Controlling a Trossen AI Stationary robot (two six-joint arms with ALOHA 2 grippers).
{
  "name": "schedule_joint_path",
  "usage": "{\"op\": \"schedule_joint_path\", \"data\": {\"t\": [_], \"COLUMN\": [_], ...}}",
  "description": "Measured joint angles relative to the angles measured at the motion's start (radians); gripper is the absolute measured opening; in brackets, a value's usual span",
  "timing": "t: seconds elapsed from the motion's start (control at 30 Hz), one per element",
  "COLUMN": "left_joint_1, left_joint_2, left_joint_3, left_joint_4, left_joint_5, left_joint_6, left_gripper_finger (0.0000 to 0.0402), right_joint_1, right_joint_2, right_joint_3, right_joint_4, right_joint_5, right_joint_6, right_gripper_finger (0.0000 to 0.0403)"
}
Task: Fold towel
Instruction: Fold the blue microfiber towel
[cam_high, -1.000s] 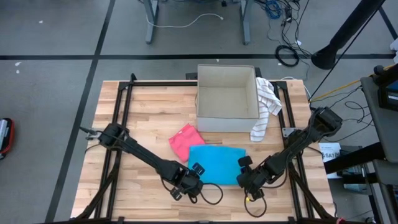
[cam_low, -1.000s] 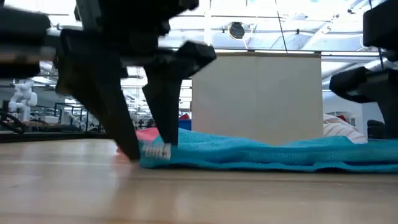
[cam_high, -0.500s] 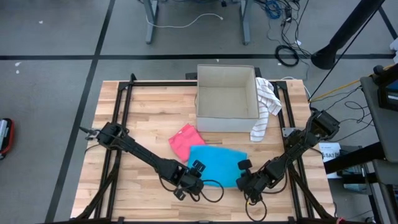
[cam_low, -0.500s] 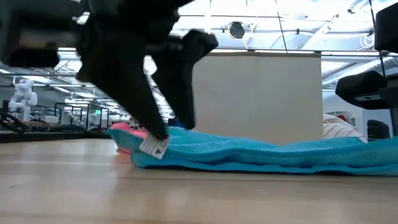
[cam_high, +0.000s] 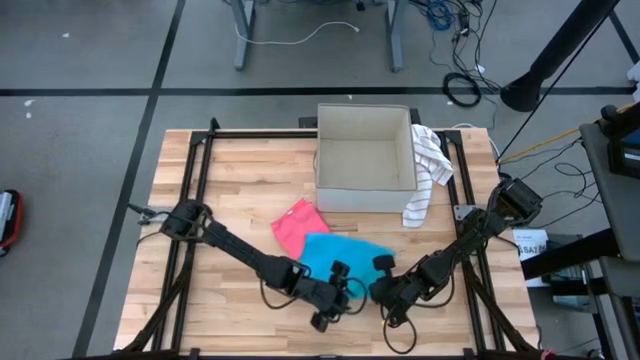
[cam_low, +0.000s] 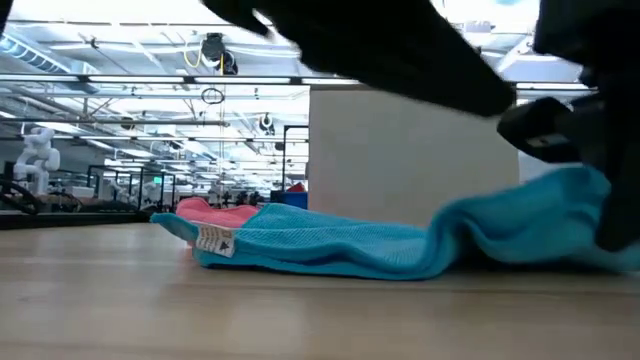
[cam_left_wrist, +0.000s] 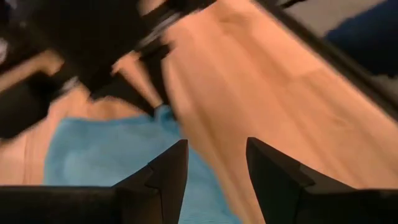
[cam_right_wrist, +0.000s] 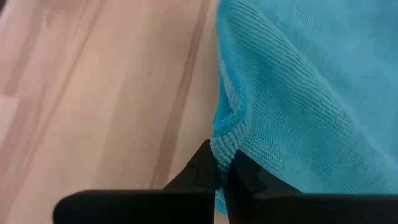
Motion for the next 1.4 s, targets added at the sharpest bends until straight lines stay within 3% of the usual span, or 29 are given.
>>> {"op": "schedule_joint_path", "data": {"t": [0.3, 0.6, 0.9, 1.1, 1.4], "left_joint_1": [0.022, 0.019, 0.017, 0.023, 0.024], "left_joint_2": [0.040, 0.040, 0.039, 0.040, 0.040], "left_joint_3": [0.000, 0.000, 0.000, 0.000, 0.000], "left_joint_4": [0.164, 0.157, 0.142, 0.142, 0.140], "left_joint_5": [-0.009, -0.036, -0.090, -0.173, -0.188], "left_joint_6": [-0.078, -0.087, -0.135, -0.138, -0.089], "left_gripper_finger": [0.0184, 0.0225, 0.0229, 0.0182, 0.0047], "right_joint_1": [-0.030, -0.030, -0.035, -0.051, -0.042], "right_joint_2": [-0.002, -0.003, -0.003, -0.007, -0.007], "right_joint_3": [0.068, 0.186, 0.299, 0.330, 0.360], "right_joint_4": [-0.049, -0.221, -0.337, -0.330, -0.426], "right_joint_5": [0.005, 0.003, 0.048, 0.058, 0.063], "right_joint_6": [0.011, -0.004, -0.061, -0.085, -0.104], "right_gripper_finger": [0.0001, 0.0000, 0.0000, 0.0000, 0.0013]}}
